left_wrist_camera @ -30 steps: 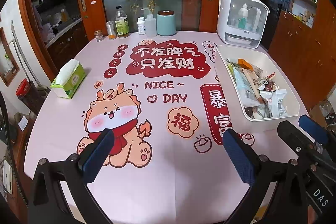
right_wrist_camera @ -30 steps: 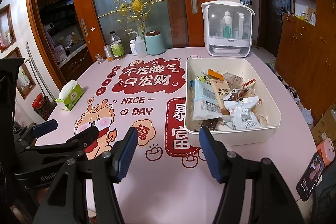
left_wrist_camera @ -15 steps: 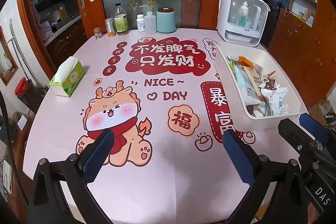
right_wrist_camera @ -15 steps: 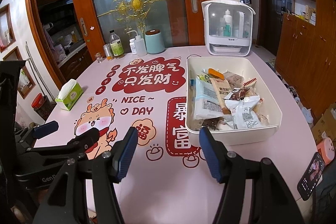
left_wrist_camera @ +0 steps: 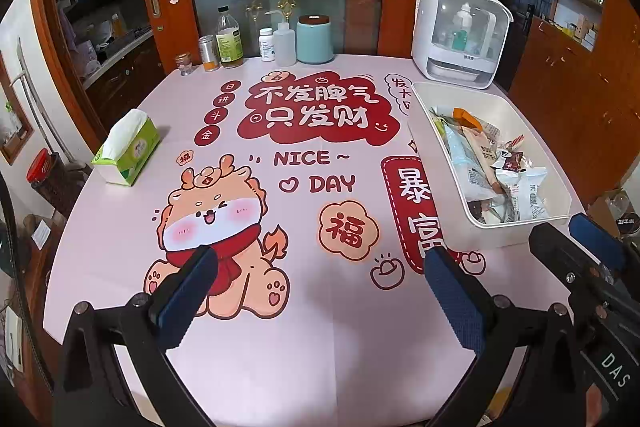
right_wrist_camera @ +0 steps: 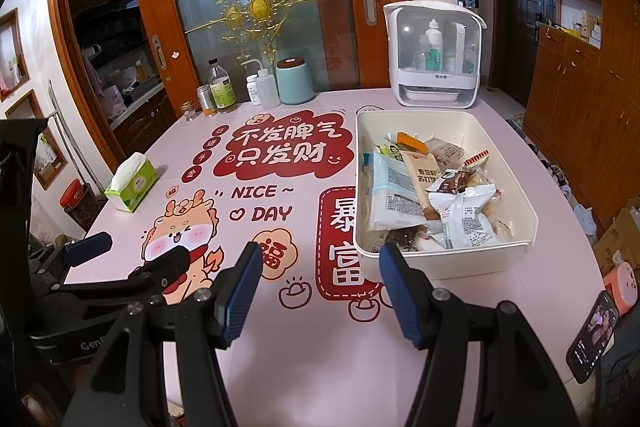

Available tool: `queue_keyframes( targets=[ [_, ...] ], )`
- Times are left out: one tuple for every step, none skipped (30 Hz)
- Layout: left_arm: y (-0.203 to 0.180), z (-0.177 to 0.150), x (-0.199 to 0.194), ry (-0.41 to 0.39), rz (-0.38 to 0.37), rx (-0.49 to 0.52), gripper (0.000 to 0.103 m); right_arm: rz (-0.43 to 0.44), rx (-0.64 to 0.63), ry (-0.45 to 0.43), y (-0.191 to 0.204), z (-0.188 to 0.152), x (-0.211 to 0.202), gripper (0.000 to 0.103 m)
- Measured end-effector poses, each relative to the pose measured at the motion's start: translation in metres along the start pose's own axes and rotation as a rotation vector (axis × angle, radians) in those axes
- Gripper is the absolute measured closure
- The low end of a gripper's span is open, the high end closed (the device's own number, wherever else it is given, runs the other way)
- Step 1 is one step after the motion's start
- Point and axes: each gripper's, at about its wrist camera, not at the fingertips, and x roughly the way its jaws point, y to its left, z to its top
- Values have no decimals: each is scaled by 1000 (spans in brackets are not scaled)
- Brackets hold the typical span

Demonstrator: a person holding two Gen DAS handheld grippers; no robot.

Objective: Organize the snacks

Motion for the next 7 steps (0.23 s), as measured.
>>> queue_keyframes(
  targets=[
    [0, 0, 0, 0, 1, 0, 1, -1, 0, 1, 0, 0, 0, 42],
    [0, 0, 0, 0, 1, 0, 1, -1, 1, 2, 0, 0, 1, 42],
    [0, 0, 0, 1, 1, -1, 1, -2, 0, 3, 0, 0, 1, 42],
    [-1, 0, 0, 2, 1, -1, 1, -1, 1, 4, 0, 0, 1, 42],
    [-1, 0, 0, 2, 1, -1, 1, -1, 1, 4, 0, 0, 1, 42],
    [-1, 0, 0, 3, 1, -2, 1, -1, 2, 5, 1, 0, 2, 42],
    [-1, -1, 1, 5, 1, -1, 1, -1, 2, 4, 0, 0, 1, 42]
  ],
)
